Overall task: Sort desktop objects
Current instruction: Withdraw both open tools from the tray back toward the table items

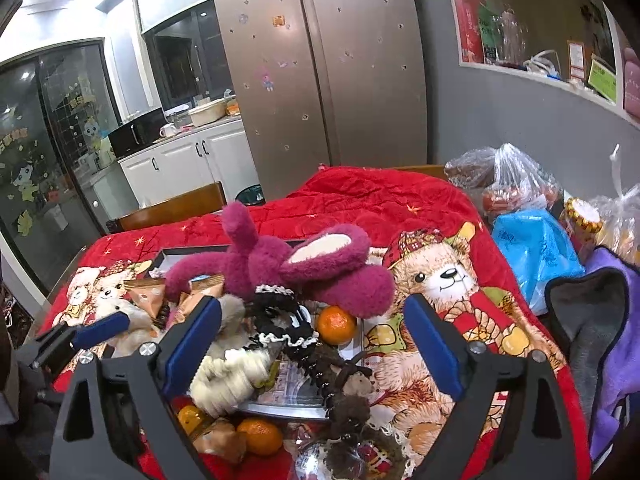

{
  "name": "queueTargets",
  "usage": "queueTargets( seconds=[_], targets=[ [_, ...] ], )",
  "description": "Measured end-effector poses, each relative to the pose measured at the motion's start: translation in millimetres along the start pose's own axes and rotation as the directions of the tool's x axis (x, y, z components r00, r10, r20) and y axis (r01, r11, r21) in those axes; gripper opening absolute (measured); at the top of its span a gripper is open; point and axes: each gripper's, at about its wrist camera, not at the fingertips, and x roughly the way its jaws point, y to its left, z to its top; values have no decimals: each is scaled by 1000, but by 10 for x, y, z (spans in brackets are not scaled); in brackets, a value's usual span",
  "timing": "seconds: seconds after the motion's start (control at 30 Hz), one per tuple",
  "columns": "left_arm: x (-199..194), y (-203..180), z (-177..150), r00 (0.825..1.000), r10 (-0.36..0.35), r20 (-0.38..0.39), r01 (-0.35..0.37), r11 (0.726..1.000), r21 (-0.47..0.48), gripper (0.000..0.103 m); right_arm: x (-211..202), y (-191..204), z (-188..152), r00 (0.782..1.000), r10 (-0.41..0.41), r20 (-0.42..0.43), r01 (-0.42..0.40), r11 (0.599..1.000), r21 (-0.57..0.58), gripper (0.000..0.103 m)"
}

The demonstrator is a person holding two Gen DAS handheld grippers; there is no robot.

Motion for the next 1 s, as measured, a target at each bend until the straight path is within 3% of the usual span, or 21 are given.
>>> queueTargets(
  seconds=[0.3,0.47,0.57,0.63,0.7,0.87,1.0],
  targets=[
    [-863,400,106,989,66,136,-56,996,-73,80,-703,267,180,991,77,110,-74,997,-27,103],
    [-1296,655,-34,980,67,185,-41,988,-146,80,-1203,632,143,972,122,200,-106,990,-89,103],
    [-1406,722,-170,976,107,189,-81,987,-143,80,-1439,846,43,956,165,243,-139,983,-121,103],
    [-1418,772,-324,972,134,194,-105,983,-150,80,-1559,976,-74,936,217,276,-179,971,-159,103],
    [-1351,826,-481,974,140,178,-111,981,-161,80,-1571,1109,-193,934,229,274,-180,964,-194,103],
    [-949,902,-827,992,80,93,-63,984,-169,80,-1301,1287,-476,960,179,216,-121,959,-255,103],
    [-659,859,-1037,998,40,48,-32,987,-159,80,-936,1174,-690,976,155,156,-113,963,-245,103]
  ],
)
